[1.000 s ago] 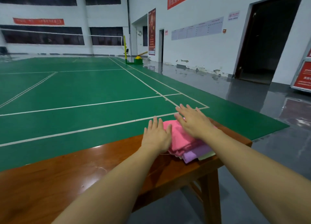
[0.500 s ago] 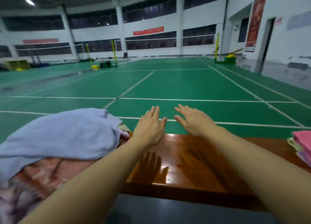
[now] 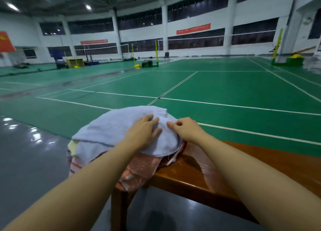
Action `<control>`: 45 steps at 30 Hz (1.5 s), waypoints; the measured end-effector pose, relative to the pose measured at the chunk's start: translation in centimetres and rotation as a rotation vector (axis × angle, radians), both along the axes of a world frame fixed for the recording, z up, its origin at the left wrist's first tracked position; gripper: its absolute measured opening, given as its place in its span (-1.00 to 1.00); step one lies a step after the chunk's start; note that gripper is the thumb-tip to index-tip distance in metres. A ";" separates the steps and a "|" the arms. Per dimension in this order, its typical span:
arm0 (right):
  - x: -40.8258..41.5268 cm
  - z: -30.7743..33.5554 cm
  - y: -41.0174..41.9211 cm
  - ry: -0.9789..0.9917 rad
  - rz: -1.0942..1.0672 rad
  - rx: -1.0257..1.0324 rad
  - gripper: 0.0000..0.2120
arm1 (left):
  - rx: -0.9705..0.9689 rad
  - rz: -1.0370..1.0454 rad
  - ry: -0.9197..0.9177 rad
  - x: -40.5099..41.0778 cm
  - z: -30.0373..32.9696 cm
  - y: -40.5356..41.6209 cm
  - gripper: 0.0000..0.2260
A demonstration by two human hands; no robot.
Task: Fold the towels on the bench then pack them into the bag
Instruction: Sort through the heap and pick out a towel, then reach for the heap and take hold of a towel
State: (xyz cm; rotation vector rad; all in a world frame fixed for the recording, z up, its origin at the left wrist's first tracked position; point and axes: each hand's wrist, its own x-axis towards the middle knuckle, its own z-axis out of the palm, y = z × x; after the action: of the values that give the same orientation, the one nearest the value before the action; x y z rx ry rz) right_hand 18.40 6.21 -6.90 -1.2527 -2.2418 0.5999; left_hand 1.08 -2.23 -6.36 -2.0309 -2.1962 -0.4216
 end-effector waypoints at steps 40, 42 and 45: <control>45.7 0.1 -6.4 -0.593 -0.660 -0.706 -0.41 | -0.228 -0.300 -0.099 27.1 -7.5 4.3 -0.52; 45.0 1.2 -6.8 -0.714 -0.607 -0.875 -0.61 | -0.274 -0.191 -0.135 27.7 -7.7 4.8 -0.22; 43.7 1.5 -5.7 -0.685 -0.808 -0.587 -0.63 | -0.334 -0.124 -0.129 27.3 -8.2 4.3 -0.22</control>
State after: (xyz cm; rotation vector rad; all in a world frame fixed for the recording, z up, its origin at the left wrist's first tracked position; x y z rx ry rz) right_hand 62.10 0.53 -5.37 -2.7964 -1.7559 0.5568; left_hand 28.42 2.06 -14.52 -2.3795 -2.3584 -0.2126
